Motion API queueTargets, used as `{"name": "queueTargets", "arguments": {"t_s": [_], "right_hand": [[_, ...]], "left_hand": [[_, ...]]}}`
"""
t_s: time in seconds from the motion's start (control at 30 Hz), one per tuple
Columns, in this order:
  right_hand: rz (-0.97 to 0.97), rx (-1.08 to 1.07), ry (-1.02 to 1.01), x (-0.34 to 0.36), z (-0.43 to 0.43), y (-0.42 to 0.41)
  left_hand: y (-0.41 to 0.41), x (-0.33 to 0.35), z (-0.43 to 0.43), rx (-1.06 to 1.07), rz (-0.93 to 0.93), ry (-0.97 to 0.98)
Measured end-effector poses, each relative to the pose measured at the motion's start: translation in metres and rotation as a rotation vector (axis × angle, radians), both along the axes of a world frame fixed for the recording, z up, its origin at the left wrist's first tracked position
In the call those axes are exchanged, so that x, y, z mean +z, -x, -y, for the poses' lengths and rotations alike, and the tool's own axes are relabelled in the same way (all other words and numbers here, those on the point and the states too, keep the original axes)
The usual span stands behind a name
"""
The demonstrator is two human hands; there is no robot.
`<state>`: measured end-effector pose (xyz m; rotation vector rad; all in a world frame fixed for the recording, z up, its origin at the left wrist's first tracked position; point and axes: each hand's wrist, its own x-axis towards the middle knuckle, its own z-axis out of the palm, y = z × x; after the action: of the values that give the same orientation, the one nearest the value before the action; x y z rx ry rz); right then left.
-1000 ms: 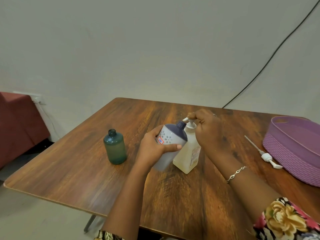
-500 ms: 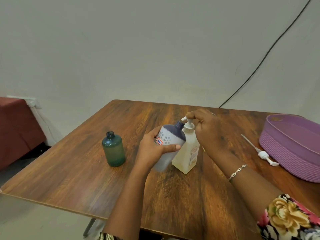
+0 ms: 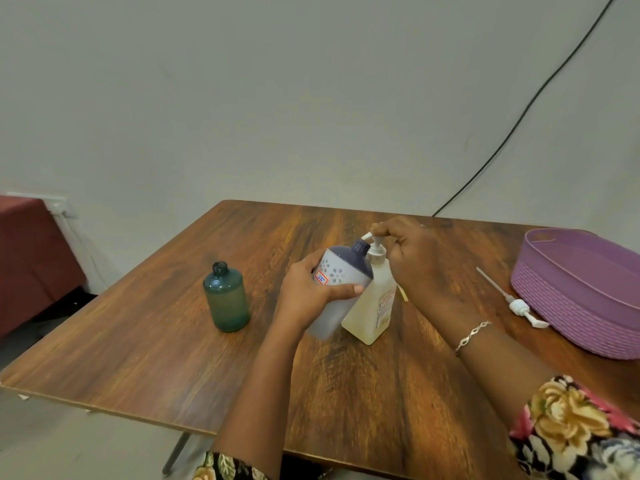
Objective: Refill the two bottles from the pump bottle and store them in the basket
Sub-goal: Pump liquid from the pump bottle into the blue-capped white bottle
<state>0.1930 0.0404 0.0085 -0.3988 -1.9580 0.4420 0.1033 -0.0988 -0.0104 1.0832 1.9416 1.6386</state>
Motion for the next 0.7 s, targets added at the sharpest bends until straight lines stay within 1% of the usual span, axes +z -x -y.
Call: {"name": "queueTargets", "arguments": {"t_s": [0.13,0.2,0.3,0.37,0.47,0.57,0.7], "right_hand": [[0.023,0.01,-0.031,0.008,-0.005,0.001],[0.019,0.003,-0.094,0.004,-0.002,0.002],[0.08,-0.027,-0.176,-0.001,0.0,0.003],[0.094,-0.036,-0.148,-0.002,-0.001,0.003],[0.059,-0.005,-0.062,0.001,-0.004,-0.001],[0.051,0.025,-0.021,0.009,-0.005,0.001],[0.036,-0.025,-0.097,0.001,-0.003,0.005]], "left_hand": [[-0.001,0.002,-0.001,0.001,0.004,0.004],[0.0,0.002,-0.002,0.004,0.011,0.004],[0.002,0.004,-0.001,0.012,0.011,0.015],[0.003,0.003,0.0,0.007,0.004,0.019],[0.003,0.003,0.001,0.0,0.005,0.023],[0.003,0.004,0.002,-0.009,0.02,0.018],[0.002,0.005,0.002,-0.024,0.021,0.008]]}}
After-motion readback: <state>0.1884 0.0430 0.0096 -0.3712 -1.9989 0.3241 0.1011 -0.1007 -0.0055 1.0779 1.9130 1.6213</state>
